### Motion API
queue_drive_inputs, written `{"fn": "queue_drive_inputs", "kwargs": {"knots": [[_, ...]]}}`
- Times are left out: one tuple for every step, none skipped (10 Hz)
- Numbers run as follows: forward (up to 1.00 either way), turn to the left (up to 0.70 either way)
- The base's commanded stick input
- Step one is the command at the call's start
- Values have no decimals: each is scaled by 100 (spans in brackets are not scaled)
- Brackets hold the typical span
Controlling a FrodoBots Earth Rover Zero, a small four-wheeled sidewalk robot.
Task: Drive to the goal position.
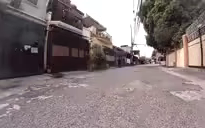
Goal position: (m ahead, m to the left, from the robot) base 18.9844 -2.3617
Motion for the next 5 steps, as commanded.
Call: {"fn": "queue_drive_inputs", "kwargs": {"knots": [[50, 7], [50, 7], [50, 7], [50, 7], [50, 7]]}}
